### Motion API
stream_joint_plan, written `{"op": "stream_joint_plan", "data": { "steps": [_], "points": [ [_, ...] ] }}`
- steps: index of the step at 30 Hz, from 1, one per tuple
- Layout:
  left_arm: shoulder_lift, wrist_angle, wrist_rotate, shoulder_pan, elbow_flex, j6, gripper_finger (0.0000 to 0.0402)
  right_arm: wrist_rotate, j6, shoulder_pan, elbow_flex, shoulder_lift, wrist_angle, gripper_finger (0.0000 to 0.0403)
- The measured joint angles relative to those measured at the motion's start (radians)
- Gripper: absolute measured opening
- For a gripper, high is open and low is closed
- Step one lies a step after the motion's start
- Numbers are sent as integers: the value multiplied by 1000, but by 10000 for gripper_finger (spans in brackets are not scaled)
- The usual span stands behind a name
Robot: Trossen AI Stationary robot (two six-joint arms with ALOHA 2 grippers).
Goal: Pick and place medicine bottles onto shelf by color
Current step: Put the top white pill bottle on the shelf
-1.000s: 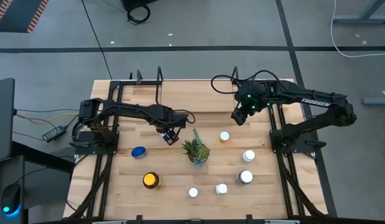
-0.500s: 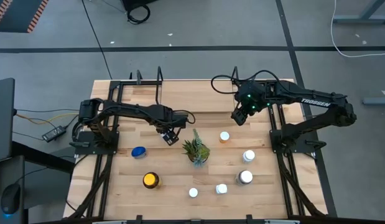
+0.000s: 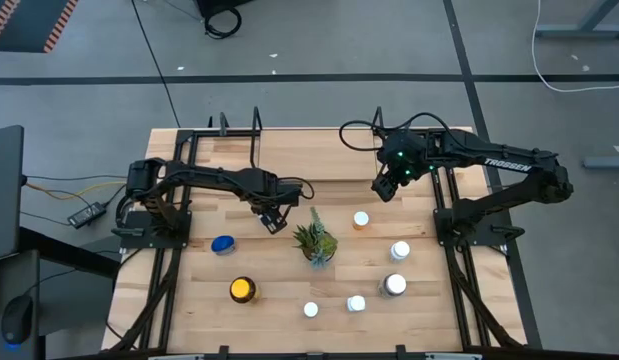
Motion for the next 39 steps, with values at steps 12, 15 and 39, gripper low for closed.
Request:
{"op": "stream_joint_plan", "data": {
  "steps": [12, 15, 39],
  "points": [
    [-5, -1, 70, 2, 0, 27, 207, 0, 0, 0, 0, 0, 0, 200],
    [-7, -29, 74, 4, 36, 43, 188, 0, 0, 0, 0, 0, 0, 200],
    [1, -128, -47, 353, 539, 836, 195, -4, -18, 1, 0, 0, 0, 200]
  ]
}}
